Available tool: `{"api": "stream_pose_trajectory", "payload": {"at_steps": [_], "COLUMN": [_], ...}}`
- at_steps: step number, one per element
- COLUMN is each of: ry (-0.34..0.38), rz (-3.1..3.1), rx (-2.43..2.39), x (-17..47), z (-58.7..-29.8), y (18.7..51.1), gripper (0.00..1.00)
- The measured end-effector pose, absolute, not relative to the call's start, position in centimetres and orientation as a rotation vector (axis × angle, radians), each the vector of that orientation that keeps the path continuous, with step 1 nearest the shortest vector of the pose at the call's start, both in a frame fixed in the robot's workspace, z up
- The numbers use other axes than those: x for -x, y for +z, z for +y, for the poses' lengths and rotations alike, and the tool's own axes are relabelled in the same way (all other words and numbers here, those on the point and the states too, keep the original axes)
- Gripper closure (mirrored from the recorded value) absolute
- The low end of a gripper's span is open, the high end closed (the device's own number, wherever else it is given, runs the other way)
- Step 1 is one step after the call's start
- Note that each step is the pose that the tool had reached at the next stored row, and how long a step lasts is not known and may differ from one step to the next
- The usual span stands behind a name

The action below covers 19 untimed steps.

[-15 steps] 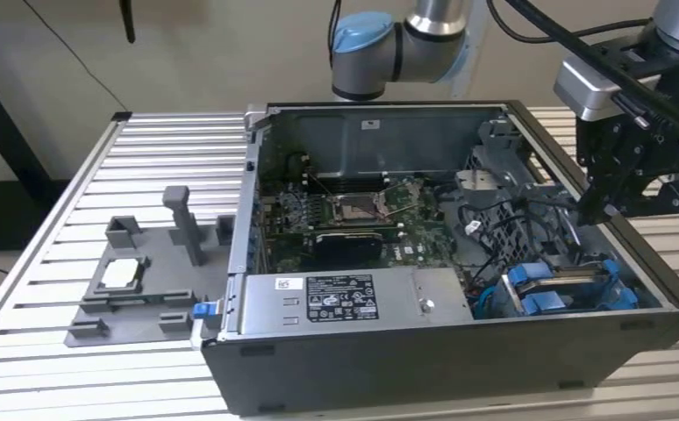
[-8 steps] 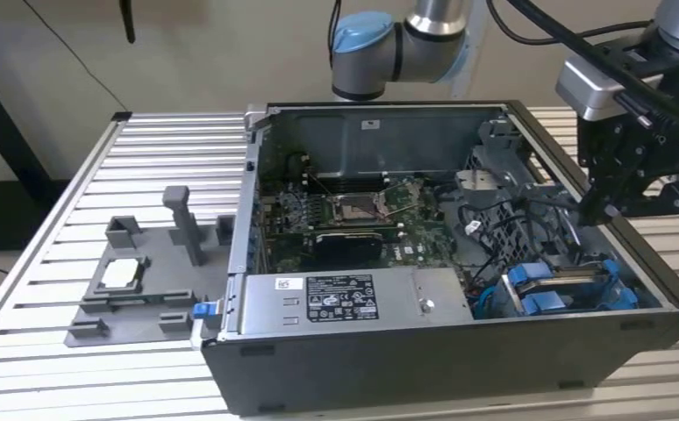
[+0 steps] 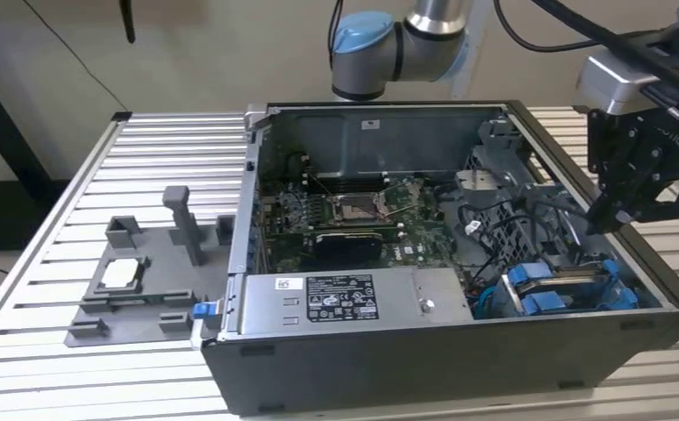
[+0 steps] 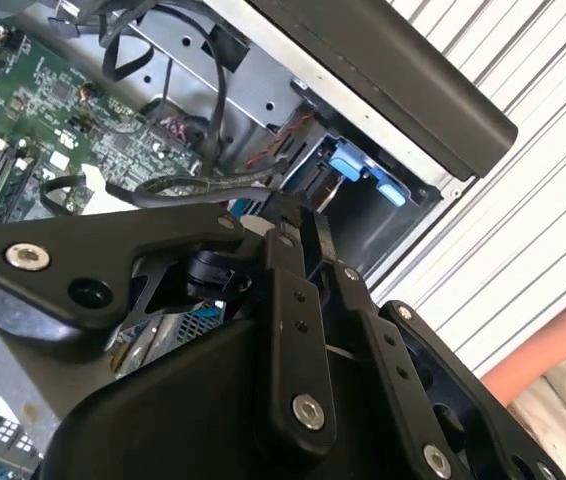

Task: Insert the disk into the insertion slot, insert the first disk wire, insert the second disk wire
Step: 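Insert the first disk wire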

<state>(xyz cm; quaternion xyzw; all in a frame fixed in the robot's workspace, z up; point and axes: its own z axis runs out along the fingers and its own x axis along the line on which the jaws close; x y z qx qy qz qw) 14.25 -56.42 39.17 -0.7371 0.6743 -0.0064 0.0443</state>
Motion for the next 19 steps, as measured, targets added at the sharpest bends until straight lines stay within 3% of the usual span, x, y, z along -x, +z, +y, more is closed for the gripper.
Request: {"api": "stream_pose_trajectory", "payload": {"at_steps": [19], "ry": [0.008], "rz": [2.196], "rx": [2.246], "x": [-15.5], "z": [-56.4], "y": [37.9], "gripper": [0.81]}}
